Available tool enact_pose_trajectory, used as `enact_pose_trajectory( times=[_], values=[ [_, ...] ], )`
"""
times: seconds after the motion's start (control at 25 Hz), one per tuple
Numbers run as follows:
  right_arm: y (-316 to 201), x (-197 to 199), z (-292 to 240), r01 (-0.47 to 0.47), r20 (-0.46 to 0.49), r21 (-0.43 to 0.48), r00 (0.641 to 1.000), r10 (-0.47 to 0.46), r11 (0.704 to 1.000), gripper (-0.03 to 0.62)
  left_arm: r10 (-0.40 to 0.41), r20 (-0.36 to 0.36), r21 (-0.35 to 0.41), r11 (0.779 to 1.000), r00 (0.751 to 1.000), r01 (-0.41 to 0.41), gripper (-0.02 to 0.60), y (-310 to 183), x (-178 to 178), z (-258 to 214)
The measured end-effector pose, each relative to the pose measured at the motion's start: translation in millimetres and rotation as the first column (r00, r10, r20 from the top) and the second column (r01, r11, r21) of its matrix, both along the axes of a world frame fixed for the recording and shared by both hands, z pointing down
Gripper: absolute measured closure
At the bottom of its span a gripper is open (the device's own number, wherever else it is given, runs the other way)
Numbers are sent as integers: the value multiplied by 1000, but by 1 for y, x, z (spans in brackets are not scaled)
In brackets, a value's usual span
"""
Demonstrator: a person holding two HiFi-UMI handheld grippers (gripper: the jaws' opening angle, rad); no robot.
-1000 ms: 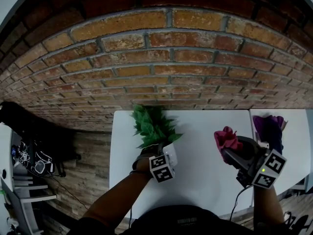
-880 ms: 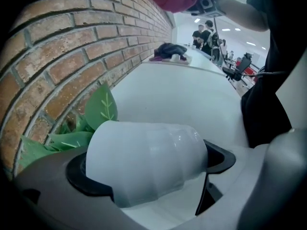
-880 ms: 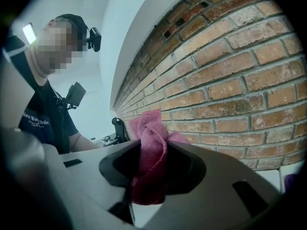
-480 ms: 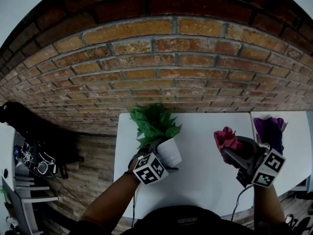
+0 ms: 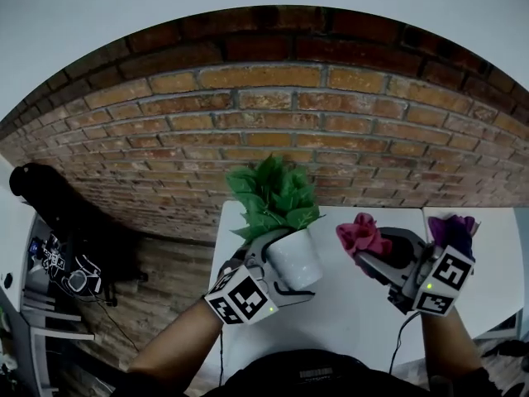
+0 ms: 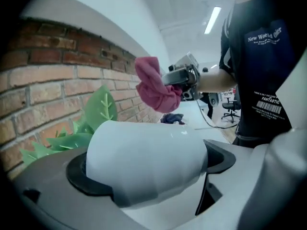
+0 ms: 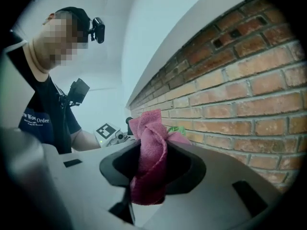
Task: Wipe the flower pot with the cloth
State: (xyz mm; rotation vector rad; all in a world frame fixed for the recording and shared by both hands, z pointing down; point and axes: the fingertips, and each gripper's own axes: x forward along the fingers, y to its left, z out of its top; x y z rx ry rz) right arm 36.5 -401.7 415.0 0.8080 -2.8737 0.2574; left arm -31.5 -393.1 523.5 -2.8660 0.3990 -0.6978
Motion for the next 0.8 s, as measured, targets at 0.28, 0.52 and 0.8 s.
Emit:
enact_pose_trajectory(
  times=[0.28,0.52,0.8],
  values=[
    [55,-84,-67,122,-45,179,992,-115,976,471,32,1,230,973,999,-32,-5,40,-26,-84],
    [99,-146,-93,185,-256,338,962,-99,923,471,31,41,301,953,999,-42,-5,57,-43,-116],
    [110,-156,-87,220,-476,442,879,19,870,471,42,111,355,932,993,-79,-3,60,-20,-131]
  ],
)
